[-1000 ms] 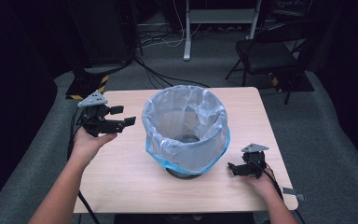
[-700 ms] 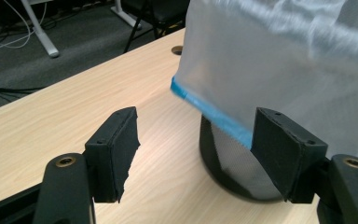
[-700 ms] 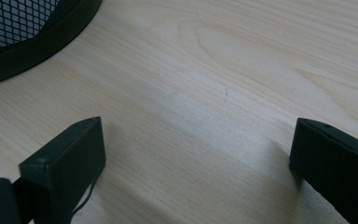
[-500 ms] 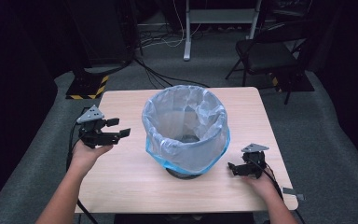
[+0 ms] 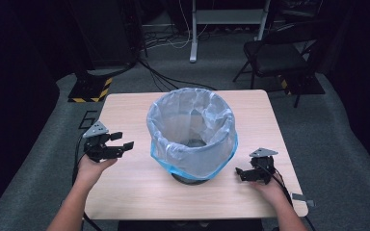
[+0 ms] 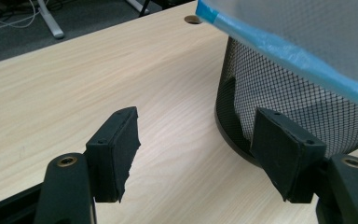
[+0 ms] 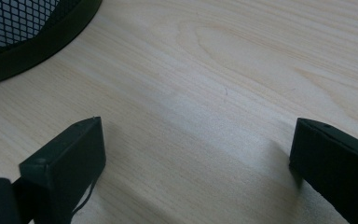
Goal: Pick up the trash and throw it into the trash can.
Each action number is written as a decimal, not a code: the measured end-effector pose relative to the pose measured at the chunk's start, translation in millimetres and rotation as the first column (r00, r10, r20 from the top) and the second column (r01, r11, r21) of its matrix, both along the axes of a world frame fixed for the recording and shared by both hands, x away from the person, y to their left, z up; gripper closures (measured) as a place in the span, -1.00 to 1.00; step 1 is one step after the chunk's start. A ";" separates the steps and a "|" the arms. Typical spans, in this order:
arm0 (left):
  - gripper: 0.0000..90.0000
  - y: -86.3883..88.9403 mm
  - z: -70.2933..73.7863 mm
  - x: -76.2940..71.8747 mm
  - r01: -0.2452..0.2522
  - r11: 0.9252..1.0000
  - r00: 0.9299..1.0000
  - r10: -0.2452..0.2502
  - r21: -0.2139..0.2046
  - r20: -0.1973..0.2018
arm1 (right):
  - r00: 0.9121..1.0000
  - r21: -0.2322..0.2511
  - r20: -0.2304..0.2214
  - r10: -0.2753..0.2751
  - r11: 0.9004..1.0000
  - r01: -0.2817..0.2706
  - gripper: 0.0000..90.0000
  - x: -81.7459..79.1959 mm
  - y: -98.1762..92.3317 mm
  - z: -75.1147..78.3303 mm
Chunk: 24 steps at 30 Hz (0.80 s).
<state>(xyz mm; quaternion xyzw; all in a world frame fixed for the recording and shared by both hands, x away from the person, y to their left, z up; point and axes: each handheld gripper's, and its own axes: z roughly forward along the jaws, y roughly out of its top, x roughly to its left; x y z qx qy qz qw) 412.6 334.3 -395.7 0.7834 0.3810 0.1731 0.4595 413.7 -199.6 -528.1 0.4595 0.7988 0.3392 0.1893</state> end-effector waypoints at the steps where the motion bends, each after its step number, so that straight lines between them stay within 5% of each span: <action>1: -0.29 0.3 -2.9 -0.6 -0.003 1.000 1.000 0.003 -0.002 -0.004 | 1.000 -0.002 -0.001 -0.001 1.000 0.001 -0.94 -0.1 0.0 0.1; 24: -0.31 21.6 -53.9 -12.6 -0.061 0.998 0.998 0.060 -0.019 -0.028 | 1.000 0.001 -0.001 -0.001 1.000 0.001 -0.94 -0.2 0.1 0.0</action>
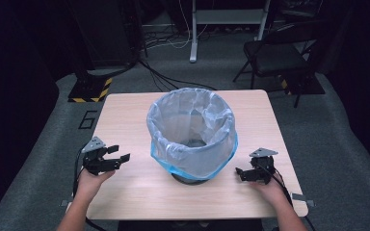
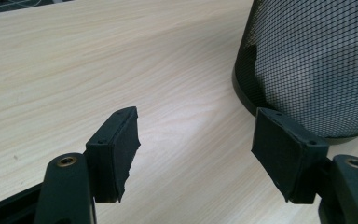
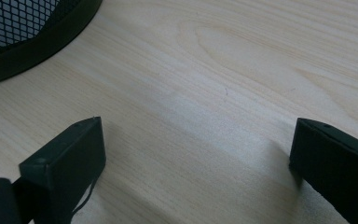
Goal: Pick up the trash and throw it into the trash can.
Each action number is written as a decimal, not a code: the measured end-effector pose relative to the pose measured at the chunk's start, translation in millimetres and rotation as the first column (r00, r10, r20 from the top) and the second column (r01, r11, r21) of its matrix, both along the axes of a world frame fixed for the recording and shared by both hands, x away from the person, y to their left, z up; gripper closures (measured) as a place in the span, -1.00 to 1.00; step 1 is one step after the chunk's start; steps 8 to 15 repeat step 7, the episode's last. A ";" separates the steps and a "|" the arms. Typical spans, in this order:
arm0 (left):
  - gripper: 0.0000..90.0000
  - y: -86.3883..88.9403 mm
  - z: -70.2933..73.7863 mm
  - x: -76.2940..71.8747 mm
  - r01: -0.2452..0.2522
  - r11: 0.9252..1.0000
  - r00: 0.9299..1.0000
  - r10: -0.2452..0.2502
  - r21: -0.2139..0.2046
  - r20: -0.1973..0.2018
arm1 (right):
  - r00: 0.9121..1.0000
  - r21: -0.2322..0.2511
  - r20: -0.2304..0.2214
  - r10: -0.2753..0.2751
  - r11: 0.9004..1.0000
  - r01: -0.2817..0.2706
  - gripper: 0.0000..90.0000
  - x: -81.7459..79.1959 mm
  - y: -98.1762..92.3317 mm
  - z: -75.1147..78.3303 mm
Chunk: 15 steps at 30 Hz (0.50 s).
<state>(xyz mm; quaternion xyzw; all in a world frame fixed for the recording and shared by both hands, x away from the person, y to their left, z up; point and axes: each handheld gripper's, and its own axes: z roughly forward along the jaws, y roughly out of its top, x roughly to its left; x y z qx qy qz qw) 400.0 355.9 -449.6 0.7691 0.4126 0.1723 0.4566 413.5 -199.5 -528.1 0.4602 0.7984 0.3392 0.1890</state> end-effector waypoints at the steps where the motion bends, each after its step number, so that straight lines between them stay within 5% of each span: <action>1: -0.31 0.6 -2.4 0.3 -0.006 1.000 1.000 0.006 -0.002 -0.002 | 1.000 0.000 0.000 -0.001 1.000 0.001 -0.94 0.0 0.0 0.0; 7: -0.35 6.6 -18.1 1.3 -0.020 1.000 1.000 0.020 0.011 -0.010 | 1.000 -0.001 0.001 0.001 1.000 -0.001 -0.94 -0.1 0.0 0.0; 15: -0.35 6.6 -18.1 1.3 -0.020 1.000 1.000 0.020 0.011 -0.010 | 1.000 -0.001 0.001 0.001 1.000 -0.001 -0.94 -0.1 0.0 0.0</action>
